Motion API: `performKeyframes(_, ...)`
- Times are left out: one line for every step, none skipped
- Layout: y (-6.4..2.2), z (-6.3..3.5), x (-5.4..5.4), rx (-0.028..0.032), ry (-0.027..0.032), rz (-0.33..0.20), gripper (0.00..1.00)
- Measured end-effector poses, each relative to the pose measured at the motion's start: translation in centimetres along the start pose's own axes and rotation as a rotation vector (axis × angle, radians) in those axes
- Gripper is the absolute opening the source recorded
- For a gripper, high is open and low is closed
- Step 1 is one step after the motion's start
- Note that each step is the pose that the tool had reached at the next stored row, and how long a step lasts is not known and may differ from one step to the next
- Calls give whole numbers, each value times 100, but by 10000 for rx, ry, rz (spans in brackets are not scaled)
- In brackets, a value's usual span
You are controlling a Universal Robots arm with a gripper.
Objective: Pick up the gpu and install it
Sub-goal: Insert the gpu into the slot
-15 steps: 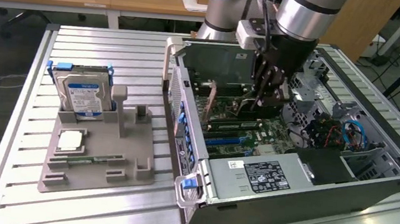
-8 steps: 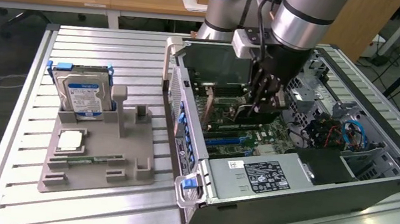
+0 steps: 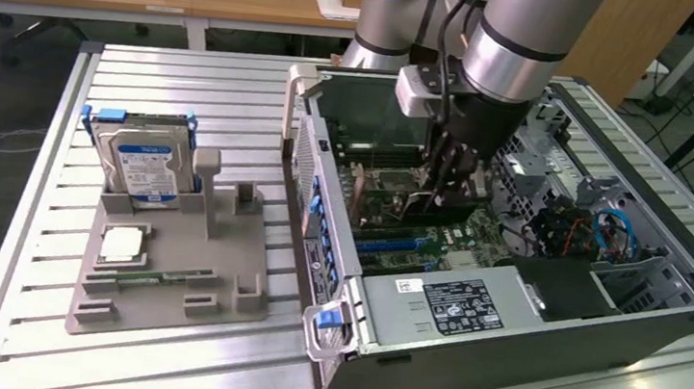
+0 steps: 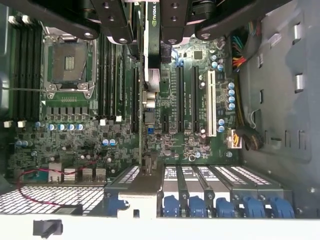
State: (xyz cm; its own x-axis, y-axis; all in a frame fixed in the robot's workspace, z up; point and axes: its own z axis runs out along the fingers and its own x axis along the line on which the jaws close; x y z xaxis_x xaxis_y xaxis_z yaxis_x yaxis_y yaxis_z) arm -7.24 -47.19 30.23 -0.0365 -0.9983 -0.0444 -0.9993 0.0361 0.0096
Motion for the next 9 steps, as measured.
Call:
performKeyframes(1, 18, 1, 1, 0, 0, 26)
performKeyframes(4, 38, 2, 1, -1, 2, 26)
performKeyframes(9, 56, 3, 1, -1, 2, 26)
performKeyframes(17, 74, 4, 1, -1, 2, 26)
performKeyframes(25, 92, 5, 1, -1, 2, 26)
performKeyframes(34, 110, 7, 1, 0, 2, 26)
performKeyframes(41, 128, 7, 1, -1, 1, 26)
performKeyframes(47, 146, 7, 1, -1, 1, 26)
performKeyframes(51, 166, 3, 1, 0, 2, 26)
